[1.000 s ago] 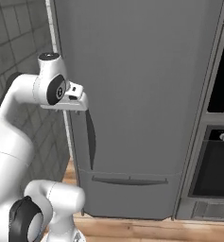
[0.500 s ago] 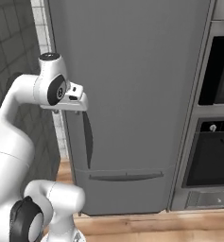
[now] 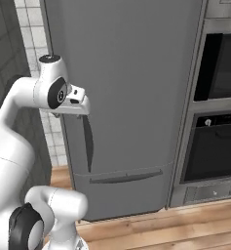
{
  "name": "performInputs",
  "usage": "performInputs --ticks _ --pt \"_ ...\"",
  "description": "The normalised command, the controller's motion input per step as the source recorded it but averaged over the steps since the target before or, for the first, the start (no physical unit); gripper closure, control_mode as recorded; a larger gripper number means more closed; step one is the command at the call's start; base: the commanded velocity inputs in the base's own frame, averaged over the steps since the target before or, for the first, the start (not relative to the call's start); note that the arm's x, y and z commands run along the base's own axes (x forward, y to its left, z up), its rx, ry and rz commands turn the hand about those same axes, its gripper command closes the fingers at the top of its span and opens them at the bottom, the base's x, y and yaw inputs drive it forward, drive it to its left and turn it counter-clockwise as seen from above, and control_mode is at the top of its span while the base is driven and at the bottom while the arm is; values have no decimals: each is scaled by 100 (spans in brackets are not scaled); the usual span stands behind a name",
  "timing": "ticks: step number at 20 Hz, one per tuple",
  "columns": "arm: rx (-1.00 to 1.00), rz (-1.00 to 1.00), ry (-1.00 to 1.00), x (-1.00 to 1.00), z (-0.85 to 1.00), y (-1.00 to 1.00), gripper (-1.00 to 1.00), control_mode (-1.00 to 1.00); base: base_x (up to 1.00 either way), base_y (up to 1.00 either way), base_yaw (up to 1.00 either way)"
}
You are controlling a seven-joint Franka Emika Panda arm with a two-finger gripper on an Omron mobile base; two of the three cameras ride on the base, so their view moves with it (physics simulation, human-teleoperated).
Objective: Open the fridge, grab two sodas, and place both sodas inside the bowl with ice on the dining counter.
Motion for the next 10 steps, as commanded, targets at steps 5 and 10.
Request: performInputs --ticks 5,10 --pt "0 0 0 0 0 0 -100 100 11 36 -26" --pt "0 0 0 0 0 0 -100 100 7 41 -21"
